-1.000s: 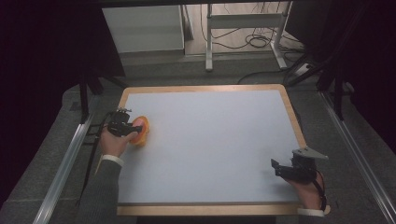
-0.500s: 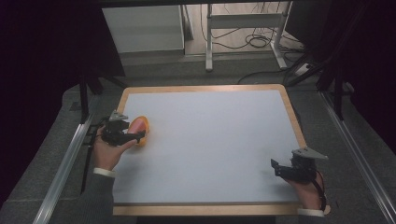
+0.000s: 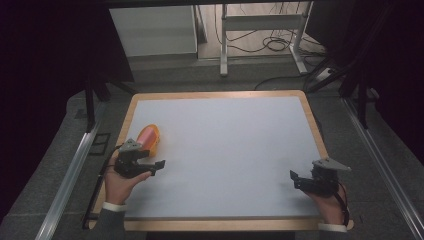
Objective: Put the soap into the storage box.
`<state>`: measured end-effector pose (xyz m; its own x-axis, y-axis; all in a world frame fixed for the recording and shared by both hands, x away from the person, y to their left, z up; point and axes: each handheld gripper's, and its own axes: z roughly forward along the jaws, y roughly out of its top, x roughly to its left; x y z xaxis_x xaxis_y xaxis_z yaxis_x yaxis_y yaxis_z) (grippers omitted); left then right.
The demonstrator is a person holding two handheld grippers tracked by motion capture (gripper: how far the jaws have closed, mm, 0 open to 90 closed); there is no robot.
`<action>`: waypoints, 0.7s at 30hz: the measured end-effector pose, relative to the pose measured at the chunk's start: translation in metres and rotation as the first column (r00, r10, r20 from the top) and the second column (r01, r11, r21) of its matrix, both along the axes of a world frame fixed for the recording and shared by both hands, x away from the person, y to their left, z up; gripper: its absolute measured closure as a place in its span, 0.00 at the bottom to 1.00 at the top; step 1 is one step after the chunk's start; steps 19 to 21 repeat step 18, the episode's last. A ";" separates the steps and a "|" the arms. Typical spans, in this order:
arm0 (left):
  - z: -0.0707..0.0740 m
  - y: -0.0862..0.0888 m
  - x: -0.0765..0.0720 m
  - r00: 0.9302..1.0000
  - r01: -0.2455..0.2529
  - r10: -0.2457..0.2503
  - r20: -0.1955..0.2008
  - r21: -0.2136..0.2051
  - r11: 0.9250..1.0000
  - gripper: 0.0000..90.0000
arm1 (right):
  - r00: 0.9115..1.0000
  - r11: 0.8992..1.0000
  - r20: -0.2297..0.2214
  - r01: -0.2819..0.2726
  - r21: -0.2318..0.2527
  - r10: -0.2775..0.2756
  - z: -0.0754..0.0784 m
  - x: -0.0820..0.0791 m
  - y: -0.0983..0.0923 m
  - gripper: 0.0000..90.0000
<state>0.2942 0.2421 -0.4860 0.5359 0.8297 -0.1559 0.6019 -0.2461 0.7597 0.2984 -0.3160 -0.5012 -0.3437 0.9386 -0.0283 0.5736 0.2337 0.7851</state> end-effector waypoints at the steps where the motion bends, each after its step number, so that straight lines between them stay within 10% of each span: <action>1: -0.003 0.000 -0.002 1.000 0.003 -0.003 -0.005 0.000 1.000 0.25 | 1.000 1.000 0.002 -0.002 -0.003 0.002 0.000 0.000 0.000 0.10; 21: -0.022 0.004 -0.014 1.000 -0.025 0.025 -0.009 -0.032 0.999 0.25 | 0.999 1.000 0.027 -0.023 0.017 0.022 0.005 -0.002 0.001 0.10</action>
